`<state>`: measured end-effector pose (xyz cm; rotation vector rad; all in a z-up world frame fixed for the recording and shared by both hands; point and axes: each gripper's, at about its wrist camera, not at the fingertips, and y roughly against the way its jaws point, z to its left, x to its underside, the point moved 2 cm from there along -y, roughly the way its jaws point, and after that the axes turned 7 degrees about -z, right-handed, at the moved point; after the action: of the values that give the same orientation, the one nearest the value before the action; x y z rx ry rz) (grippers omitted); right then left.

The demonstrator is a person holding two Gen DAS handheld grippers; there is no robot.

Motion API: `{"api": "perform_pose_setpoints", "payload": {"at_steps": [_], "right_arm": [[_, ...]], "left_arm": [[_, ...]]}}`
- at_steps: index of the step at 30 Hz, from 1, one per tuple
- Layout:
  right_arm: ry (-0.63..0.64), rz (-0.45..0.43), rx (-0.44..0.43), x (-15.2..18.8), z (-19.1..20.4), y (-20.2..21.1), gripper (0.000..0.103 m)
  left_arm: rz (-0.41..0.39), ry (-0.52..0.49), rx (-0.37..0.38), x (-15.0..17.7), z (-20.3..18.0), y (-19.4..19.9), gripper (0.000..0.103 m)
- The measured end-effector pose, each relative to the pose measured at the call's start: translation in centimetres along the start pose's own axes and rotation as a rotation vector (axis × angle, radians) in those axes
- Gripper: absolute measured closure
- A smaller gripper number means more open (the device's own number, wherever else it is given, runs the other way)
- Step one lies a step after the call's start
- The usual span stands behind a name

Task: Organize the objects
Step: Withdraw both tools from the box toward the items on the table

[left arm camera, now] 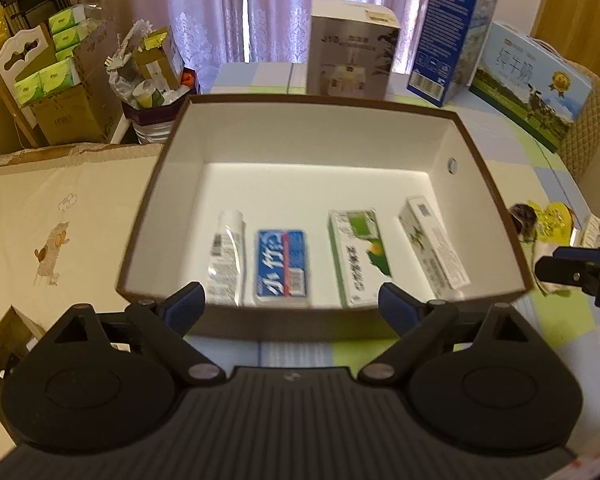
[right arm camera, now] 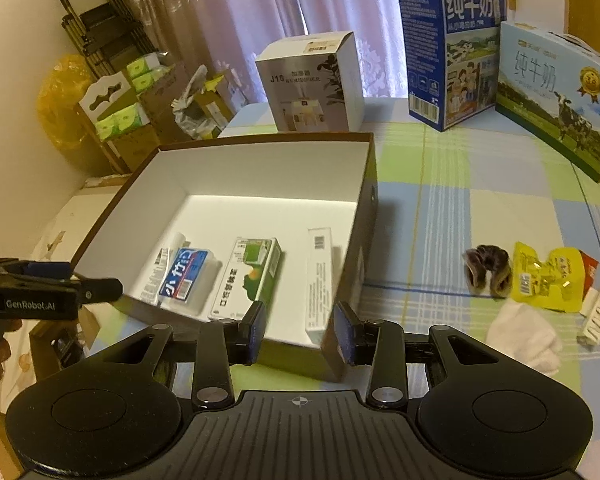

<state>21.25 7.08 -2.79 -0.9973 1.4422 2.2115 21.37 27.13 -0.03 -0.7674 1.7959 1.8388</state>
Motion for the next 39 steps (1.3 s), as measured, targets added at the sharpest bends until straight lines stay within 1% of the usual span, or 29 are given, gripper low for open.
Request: {"api": "perform_pose_setpoints", "payload": {"at_steps": [9,21,29,39], "right_arm": [[-0.018,-0.003,-0.007,1.8,-2.1,3.2,0.067],[-0.055,0.007,0.020,4.5,-6.8,7.3,0.067],[-0.106,0.015,0.065,6.2,-10.9,9.9,0.067],[-0.181,0.033,0.133,8.2,-16.3,12.6,0.066]], "left_arm": [[0.019,-0.026,0.022,2.5,-5.0,1.8,0.011],[0.035,-0.075,0.070,4.1,-12.4,2.8,0.011],[0.045,-0.116,0.099,4.7,-16.9,2.8,0.011],[0.072,-0.161,0.163,5.7,-22.5,2.0,0.011]]}}
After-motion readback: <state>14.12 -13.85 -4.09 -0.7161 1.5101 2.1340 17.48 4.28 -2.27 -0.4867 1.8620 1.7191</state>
